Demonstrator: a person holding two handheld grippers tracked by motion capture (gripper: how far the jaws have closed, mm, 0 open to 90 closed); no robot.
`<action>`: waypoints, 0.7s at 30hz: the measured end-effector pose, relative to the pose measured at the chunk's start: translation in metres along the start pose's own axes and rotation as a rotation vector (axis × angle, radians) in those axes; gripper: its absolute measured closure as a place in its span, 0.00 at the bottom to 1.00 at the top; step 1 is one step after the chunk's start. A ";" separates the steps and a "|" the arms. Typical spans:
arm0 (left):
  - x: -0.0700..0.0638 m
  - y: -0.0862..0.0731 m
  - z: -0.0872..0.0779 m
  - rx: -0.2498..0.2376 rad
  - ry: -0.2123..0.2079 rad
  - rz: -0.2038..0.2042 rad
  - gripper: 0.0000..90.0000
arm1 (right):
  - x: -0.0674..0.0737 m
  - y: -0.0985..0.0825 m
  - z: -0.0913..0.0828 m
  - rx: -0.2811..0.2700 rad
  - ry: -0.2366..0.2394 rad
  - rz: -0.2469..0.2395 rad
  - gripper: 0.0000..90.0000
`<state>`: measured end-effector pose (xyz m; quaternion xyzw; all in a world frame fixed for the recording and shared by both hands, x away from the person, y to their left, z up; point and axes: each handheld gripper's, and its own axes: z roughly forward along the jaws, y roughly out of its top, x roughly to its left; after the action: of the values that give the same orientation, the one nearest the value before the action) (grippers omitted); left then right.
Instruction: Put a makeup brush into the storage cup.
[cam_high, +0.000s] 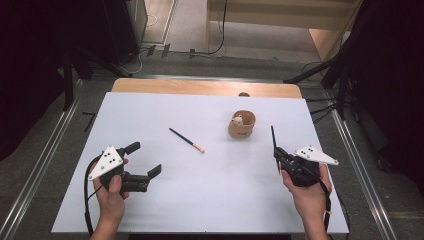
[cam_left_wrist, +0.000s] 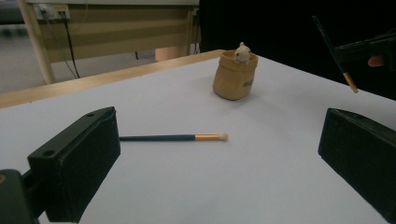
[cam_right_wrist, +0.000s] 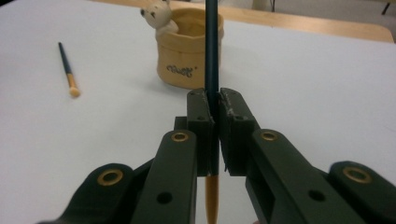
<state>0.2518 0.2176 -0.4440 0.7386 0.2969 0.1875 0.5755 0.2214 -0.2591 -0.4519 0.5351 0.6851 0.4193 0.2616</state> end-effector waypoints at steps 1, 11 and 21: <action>-0.001 0.001 0.001 0.003 -0.005 0.007 0.00 | 0.002 0.000 0.000 -0.008 0.004 -0.009 0.95; -0.010 0.005 0.007 0.014 -0.060 0.015 0.00 | 0.030 0.002 0.001 -0.060 0.045 -0.140 0.95; -0.018 0.006 0.021 0.072 -0.198 0.002 0.00 | 0.057 0.001 0.008 -0.074 0.112 -0.236 0.95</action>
<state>0.2526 0.1892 -0.4431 0.7740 0.2444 0.1037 0.5749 0.2119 -0.2023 -0.4495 0.4166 0.7410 0.4397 0.2901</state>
